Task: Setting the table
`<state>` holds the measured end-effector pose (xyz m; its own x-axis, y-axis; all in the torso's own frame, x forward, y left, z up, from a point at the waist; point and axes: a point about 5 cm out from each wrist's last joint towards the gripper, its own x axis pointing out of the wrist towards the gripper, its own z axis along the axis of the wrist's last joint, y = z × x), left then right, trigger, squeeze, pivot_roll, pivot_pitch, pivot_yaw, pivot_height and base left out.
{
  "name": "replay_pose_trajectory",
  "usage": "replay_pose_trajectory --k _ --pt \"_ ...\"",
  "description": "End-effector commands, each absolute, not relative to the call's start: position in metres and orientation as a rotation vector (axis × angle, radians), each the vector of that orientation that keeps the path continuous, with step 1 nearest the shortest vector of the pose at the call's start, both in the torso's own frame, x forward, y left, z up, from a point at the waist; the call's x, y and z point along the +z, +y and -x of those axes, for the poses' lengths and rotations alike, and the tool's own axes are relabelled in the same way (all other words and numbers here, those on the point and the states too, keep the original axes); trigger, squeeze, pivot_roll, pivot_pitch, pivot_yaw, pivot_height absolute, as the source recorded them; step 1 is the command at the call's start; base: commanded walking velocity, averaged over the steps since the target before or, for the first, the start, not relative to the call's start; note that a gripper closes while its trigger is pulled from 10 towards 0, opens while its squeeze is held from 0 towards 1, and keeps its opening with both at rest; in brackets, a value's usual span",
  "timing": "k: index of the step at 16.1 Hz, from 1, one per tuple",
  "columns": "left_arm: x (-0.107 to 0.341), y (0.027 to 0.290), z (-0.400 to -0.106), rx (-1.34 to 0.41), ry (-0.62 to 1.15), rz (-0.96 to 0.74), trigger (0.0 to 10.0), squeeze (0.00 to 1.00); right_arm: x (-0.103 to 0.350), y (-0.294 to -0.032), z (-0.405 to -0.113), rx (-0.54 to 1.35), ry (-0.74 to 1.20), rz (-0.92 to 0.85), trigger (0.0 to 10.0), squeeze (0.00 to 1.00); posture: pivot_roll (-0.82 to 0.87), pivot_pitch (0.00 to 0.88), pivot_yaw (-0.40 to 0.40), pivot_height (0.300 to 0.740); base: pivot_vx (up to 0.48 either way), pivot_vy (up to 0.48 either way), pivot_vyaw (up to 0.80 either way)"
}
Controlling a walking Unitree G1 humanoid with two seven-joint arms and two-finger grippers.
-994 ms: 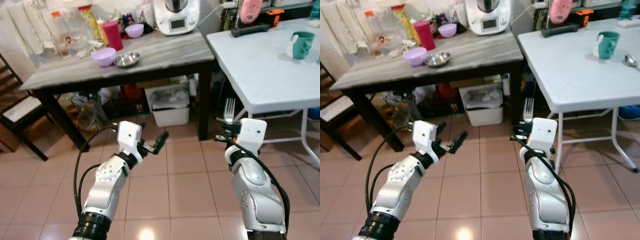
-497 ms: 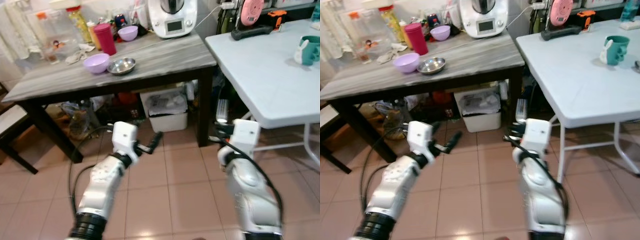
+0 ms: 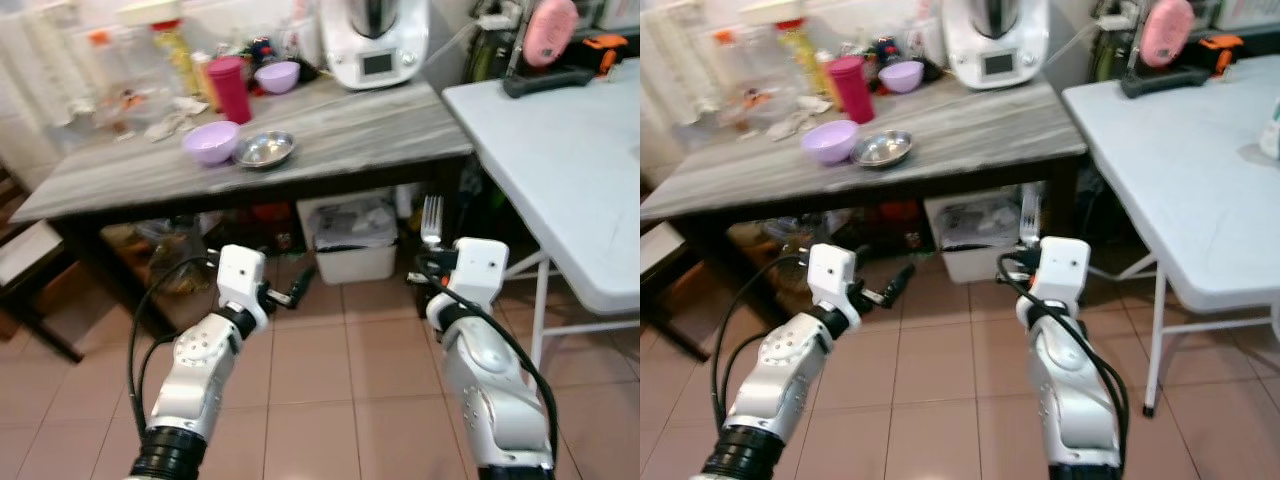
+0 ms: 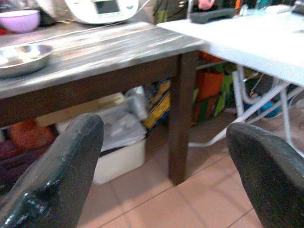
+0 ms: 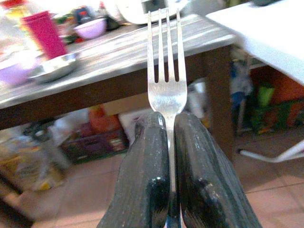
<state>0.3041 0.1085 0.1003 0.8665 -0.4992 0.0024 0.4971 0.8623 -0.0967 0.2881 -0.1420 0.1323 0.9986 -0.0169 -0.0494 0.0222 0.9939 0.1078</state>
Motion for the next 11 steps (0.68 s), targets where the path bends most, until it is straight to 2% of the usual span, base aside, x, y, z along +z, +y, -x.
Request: replay_pose_trajectory --k 1,5,9,11 --pt "0.1039 0.1072 -0.3052 -0.530 0.012 0.074 10.0 0.00 0.1379 -0.1413 -0.2901 -0.019 0.026 -0.110 10.0 0.00 -0.30 0.000 0.150 0.740 0.439 0.000 0.00" --pt "0.1031 0.1046 -0.3049 -0.539 0.017 0.084 10.0 0.00 0.1367 -0.1434 -0.2898 -0.032 0.033 -0.127 10.0 0.00 -0.31 0.000 0.150 0.740 0.439 0.000 0.00" --pt "0.1027 0.1013 -0.3052 -0.549 0.020 0.095 10.0 0.00 0.1371 -0.1449 -0.2905 -0.034 0.034 -0.128 10.0 0.00 -0.31 0.000 0.149 0.740 0.440 0.000 -0.50" --pt "0.1028 0.0989 -0.3047 -0.556 0.020 0.102 10.0 0.00 0.1380 -0.1458 -0.2908 -0.036 0.030 -0.130 10.0 0.00 -0.31 0.000 0.147 0.740 0.441 0.000 0.00"
